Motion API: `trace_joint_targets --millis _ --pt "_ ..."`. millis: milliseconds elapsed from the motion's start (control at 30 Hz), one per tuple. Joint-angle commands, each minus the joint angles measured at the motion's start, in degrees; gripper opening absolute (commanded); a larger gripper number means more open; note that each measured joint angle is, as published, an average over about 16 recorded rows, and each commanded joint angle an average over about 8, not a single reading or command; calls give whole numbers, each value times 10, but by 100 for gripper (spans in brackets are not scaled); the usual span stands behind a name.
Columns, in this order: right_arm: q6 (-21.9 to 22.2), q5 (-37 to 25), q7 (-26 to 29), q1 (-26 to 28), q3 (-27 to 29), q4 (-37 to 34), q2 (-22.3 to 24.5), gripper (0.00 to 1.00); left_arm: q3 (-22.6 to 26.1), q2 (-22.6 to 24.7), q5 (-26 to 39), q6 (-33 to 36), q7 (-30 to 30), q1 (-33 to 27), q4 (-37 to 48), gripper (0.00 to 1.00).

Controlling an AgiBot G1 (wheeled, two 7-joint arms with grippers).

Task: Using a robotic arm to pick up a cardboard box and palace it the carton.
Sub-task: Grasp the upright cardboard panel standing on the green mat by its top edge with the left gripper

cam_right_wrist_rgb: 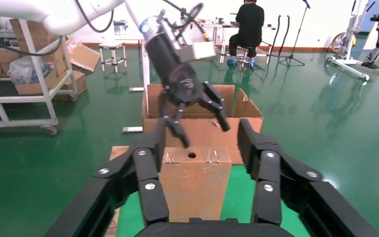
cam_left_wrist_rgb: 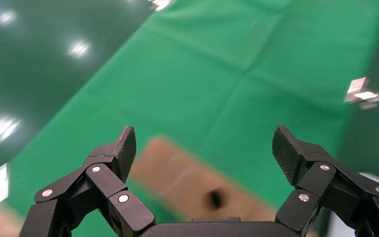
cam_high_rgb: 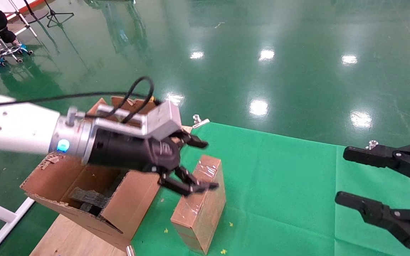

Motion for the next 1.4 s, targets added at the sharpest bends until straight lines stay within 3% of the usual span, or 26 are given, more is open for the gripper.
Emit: trace_joint_targets --millis 33,267,500,933,1267,1300,1333,1400 --pt "0 0 0 0 0 0 0 0 17 7 49 0 -43 -33 -4 100" --pt "0 0 0 0 0 0 0 0 71 53 144 54 -236 -116 1 100" --pt "0 0 0 0 0 0 0 0 131 80 139 81 -365 -161 5 100" --pt "0 0 0 0 0 0 0 0 281 107 124 74 -458 -210 0 100" --pt "0 0 0 0 0 0 0 0 339 138 135 60 -476 -220 -2 100" --pt "0 0 0 0 0 0 0 1 342 140 137 58 -474 -221 -2 100" --pt "0 0 0 0 0 0 0 10 344 141 138 57 -473 -222 -3 100" --pt "0 0 0 0 0 0 0 35 347 142 138 54 -469 -223 -3 100"
